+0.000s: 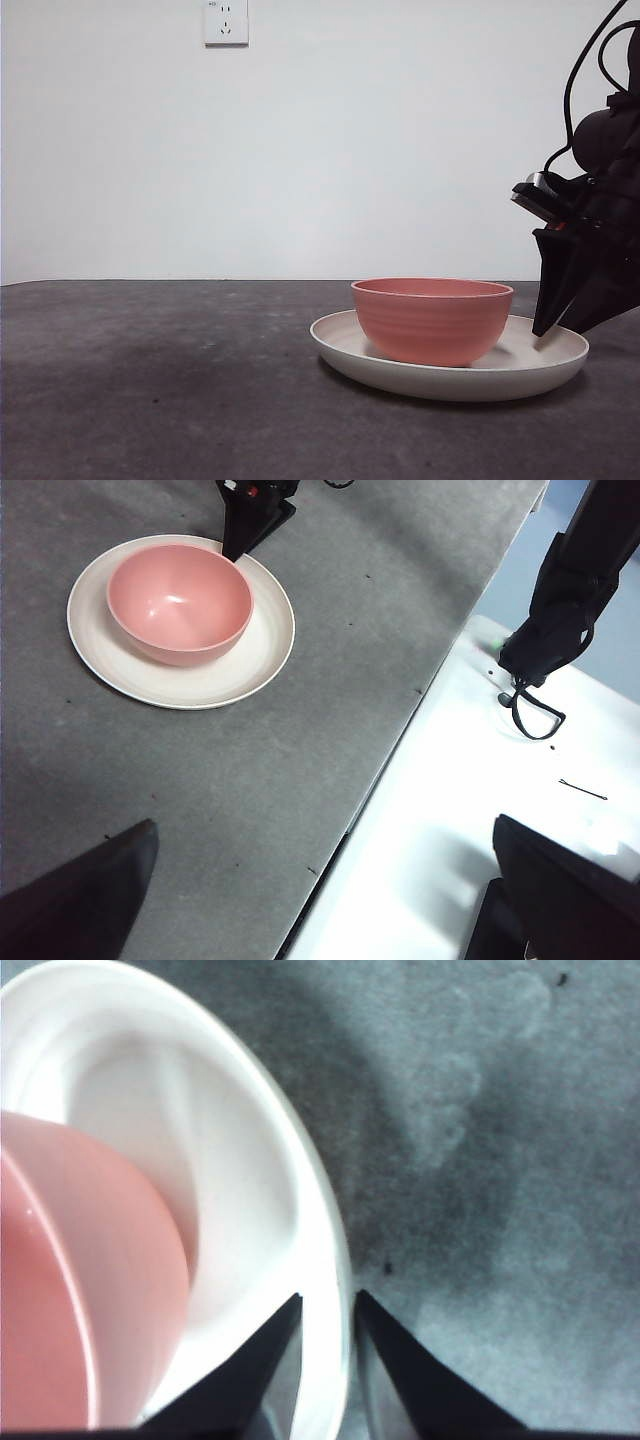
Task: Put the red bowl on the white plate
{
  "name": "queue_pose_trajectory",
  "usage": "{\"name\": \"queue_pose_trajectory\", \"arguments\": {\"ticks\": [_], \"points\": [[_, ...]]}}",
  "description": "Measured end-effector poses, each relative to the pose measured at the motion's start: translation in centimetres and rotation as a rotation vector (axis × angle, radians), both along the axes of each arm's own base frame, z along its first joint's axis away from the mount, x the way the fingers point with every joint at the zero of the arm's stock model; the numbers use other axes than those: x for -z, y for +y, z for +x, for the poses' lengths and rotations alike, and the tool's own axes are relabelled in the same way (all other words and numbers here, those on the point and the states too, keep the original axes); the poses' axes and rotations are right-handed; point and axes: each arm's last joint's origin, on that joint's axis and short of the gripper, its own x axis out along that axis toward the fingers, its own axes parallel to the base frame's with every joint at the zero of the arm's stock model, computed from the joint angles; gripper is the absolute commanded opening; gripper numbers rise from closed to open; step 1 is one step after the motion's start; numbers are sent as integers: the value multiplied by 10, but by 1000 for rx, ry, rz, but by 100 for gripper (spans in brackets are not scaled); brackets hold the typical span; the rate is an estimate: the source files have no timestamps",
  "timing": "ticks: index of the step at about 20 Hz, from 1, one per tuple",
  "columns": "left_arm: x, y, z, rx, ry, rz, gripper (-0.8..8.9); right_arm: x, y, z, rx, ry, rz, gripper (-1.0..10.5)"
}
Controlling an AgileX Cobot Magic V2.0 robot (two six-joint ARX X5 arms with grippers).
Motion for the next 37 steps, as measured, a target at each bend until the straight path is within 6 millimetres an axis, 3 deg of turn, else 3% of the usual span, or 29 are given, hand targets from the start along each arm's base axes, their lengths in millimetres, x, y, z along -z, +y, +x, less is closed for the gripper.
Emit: {"name": "queue_pose_trajectory", "arguments": {"ticks": [4, 12, 16, 20, 28, 32, 37], "points": [[0, 0, 0, -1, -1, -1, 562, 1, 0, 0, 18, 13, -14, 9], [0, 0, 0, 0, -1, -1, 562, 1, 0, -1, 34, 30, -12, 9], [0, 0, 0, 0, -1, -1, 562, -11, 3, -4, 43, 10, -7, 9], [0, 0, 0, 0, -1, -2, 562, -20, 25, -7, 13, -2, 8, 9], [0, 0, 0, 0, -2, -2, 562, -22, 100, -12, -56, -86, 53, 9], [0, 0, 0, 0, -1, -2, 562, -5, 111, -8, -30, -51, 31, 9], [0, 0, 0, -1, -1, -1, 562, 4, 113, -6, -16, -32, 15, 11]]}}
